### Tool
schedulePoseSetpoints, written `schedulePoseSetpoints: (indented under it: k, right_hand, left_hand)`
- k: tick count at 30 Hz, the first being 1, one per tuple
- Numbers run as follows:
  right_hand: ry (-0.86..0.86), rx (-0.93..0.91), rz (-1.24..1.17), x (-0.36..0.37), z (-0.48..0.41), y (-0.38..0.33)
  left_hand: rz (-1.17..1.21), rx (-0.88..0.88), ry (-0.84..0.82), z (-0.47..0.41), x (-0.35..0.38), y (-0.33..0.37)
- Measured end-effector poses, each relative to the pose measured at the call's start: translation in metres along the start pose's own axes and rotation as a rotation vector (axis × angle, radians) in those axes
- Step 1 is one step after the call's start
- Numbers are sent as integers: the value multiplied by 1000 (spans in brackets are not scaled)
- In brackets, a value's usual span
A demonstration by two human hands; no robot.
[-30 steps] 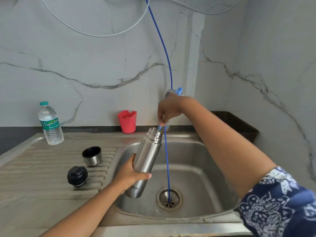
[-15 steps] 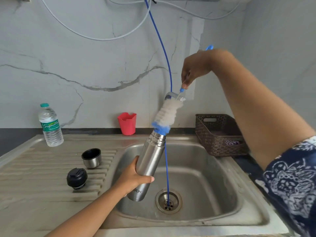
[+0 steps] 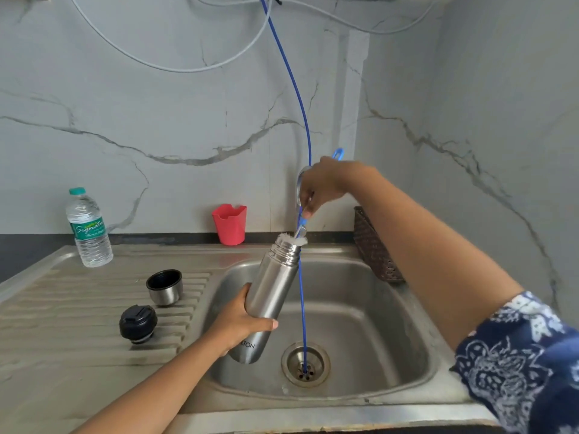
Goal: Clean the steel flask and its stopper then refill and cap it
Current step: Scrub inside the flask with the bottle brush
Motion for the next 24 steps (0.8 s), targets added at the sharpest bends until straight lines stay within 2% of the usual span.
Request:
schedulePoseSetpoints:
  k: [7,10,15,20,24]
  right_hand:
    - [103,163,-51,-59,55,60]
    - [86,197,-41,-64,68,73]
    - [105,157,28,-41,51,45]
    - [25,-19,-13,38,10,-19]
    - [295,-15,-1,50,35,-15]
  left_hand:
    - [-16,2,0,0,-8,-5]
    - [-28,18,-7,1,-3,-4]
    - [-72,37,-2,4,0,0]
    - [-169,66,33,10,-1,10]
    - [-291,144,155,15,-26,28]
Point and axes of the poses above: each hand's wrist, its own z-axis away from the middle knuckle, its own x-axis out of the palm, y = z × x, the point moved 4 cm from there along -z, towards the middle knuckle, and after that the axes turned 14 degrees about -x, right-handed, at the moved point
